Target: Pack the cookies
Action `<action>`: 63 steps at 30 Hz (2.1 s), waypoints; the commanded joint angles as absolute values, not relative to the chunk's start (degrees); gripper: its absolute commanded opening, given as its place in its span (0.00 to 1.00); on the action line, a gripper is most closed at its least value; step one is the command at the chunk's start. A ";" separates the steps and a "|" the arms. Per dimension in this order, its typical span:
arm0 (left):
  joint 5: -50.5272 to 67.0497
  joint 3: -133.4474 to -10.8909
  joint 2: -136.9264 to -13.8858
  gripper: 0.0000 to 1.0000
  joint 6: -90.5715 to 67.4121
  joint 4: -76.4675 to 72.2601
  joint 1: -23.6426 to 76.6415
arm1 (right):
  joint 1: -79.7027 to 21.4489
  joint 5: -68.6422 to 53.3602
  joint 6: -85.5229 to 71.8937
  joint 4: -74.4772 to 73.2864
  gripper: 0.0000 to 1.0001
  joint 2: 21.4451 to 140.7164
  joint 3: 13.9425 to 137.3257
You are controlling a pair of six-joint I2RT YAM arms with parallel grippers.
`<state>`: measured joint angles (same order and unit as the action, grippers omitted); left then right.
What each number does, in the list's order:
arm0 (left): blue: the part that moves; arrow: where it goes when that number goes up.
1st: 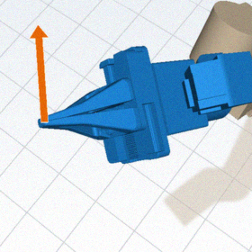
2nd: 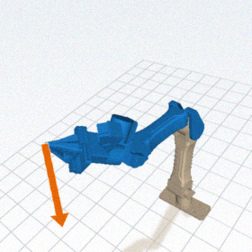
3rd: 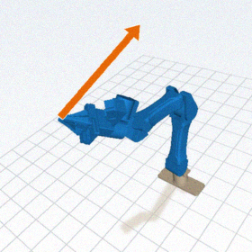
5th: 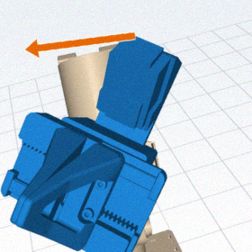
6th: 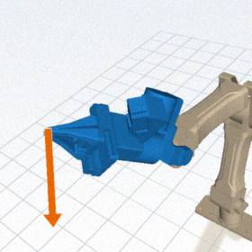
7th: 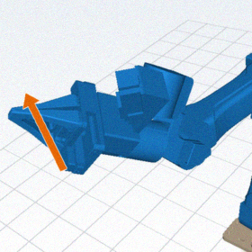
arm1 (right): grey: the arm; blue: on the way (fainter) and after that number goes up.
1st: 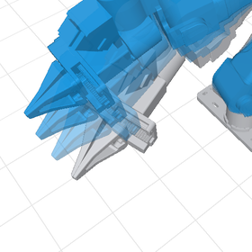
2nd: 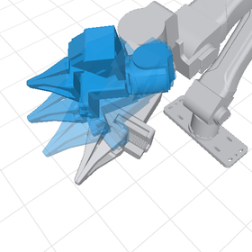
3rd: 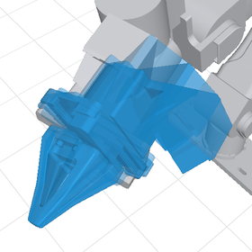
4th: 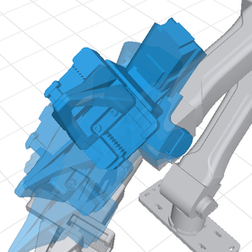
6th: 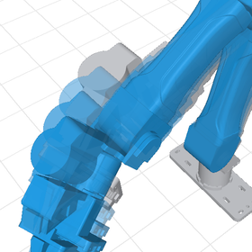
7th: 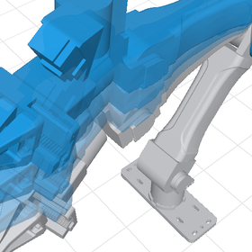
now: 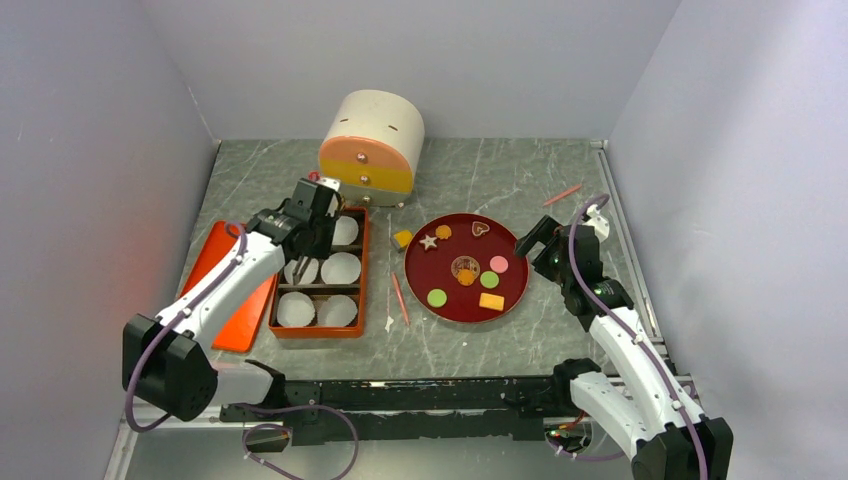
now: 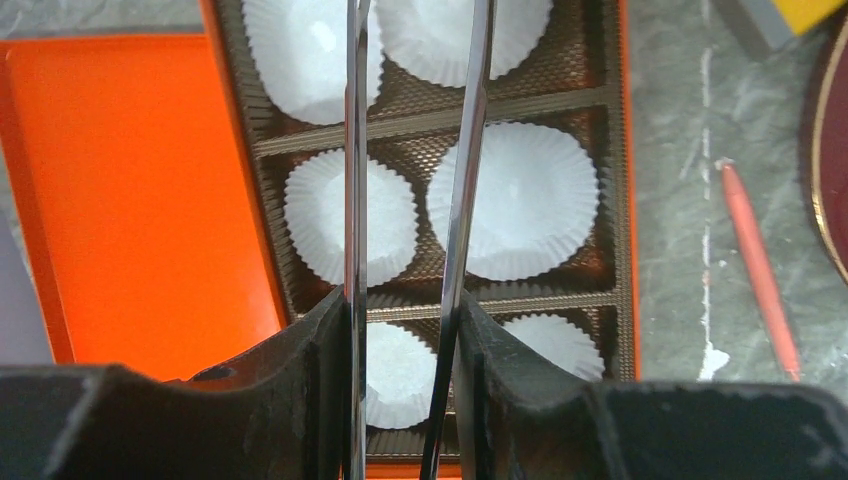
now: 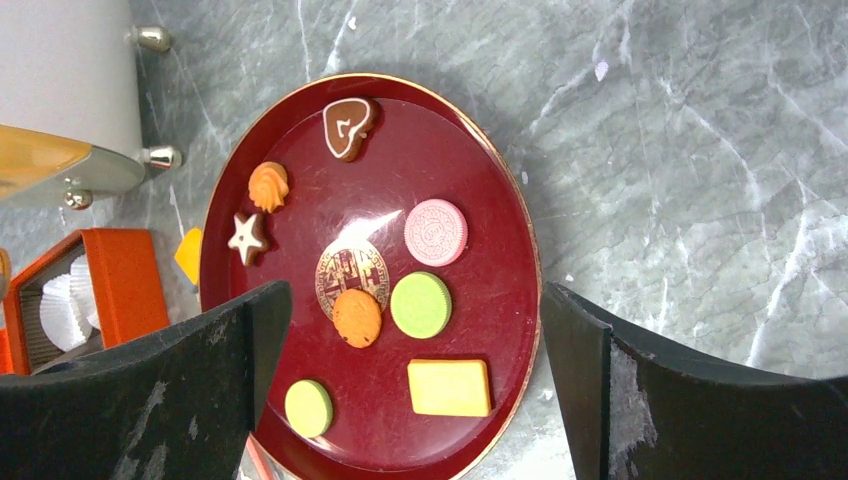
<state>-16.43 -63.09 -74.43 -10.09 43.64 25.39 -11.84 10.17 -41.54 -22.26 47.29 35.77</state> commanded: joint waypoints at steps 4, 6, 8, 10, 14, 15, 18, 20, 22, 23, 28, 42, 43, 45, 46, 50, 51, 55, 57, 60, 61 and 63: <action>-19.03 -62.75 -75.47 0.25 -9.33 43.29 19.29 | -11.87 10.98 -38.80 -19.44 1.00 47.36 38.19; -19.41 -62.39 -75.94 0.25 -9.45 43.07 17.88 | -11.90 10.84 -38.52 -19.03 1.00 47.29 38.05; -19.09 -62.16 -76.74 0.25 -9.78 43.05 16.78 | -11.95 10.73 -38.28 -18.70 1.00 47.20 37.78; -18.57 -62.14 -77.73 0.25 -9.90 43.03 16.09 | -11.88 10.70 -37.93 -18.42 1.00 47.29 37.67; -18.76 -62.33 -79.14 0.26 -10.05 43.41 15.43 | -11.87 10.84 -37.09 -18.24 1.00 47.35 37.62; -18.79 -62.32 -79.33 0.26 -10.01 43.34 15.34 | -11.88 10.89 -37.00 -18.07 1.00 47.37 37.64; -19.27 -62.30 -79.95 0.26 -10.18 43.69 15.08 | -11.87 11.04 -36.56 -17.85 1.00 47.54 37.54; -20.28 -62.39 -80.34 0.27 -10.19 44.34 14.94 | -11.88 11.07 -36.35 -17.82 1.00 47.73 37.58; -20.41 -62.68 -80.30 0.26 -10.58 45.75 14.85 | -11.89 11.04 -36.10 -17.69 1.00 47.88 37.68; -20.32 -62.62 -79.73 0.26 -10.69 46.07 14.79 | -11.93 11.05 -35.92 -17.62 1.00 47.83 37.75; -19.75 -63.68 -75.75 0.26 -11.15 47.13 14.79 | -11.87 11.16 -35.35 -17.13 1.00 48.61 37.79; -17.80 -61.83 -76.51 0.26 -12.06 48.12 14.64 | -11.87 10.39 -35.53 -15.73 1.00 50.45 37.63; -17.80 -61.68 -76.67 0.26 -12.02 47.90 14.74 | -11.88 10.30 -35.51 -15.69 1.00 50.45 37.60; -17.76 -61.36 -77.17 0.26 -11.95 47.60 14.73 | -11.87 10.28 -35.61 -15.59 1.00 50.36 37.51; -17.83 -61.16 -77.37 0.27 -11.91 47.37 14.73 | -11.87 10.28 -35.60 -15.61 1.00 50.36 37.51; -17.28 -60.35 -78.34 0.27 -11.86 47.17 14.74 | -11.87 10.28 -35.69 -15.65 1.00 50.64 37.42; -17.12 -60.19 -78.46 0.27 -11.85 47.07 14.74 | -11.82 10.28 -35.77 -15.69 1.00 50.58 37.37; -17.46 -59.13 -78.20 0.28 -11.87 45.74 14.74 | -11.91 10.18 -35.94 -15.45 1.00 50.49 37.15; -17.44 -58.82 -78.47 0.30 -11.81 45.03 14.70 | -11.87 10.07 -35.96 -15.37 1.00 50.68 37.01; -17.64 -58.37 -78.98 0.32 -11.88 43.80 14.75 | -11.94 9.77 -36.06 -15.17 1.00 50.93 37.01; -17.75 -58.30 -79.13 0.33 -11.92 43.43 14.76 | -11.87 9.67 -36.04 -15.14 1.00 50.97 36.96; -17.84 -58.23 -79.38 0.35 -11.94 43.08 14.74 | -11.90 9.58 -36.05 -15.14 1.00 50.98 36.97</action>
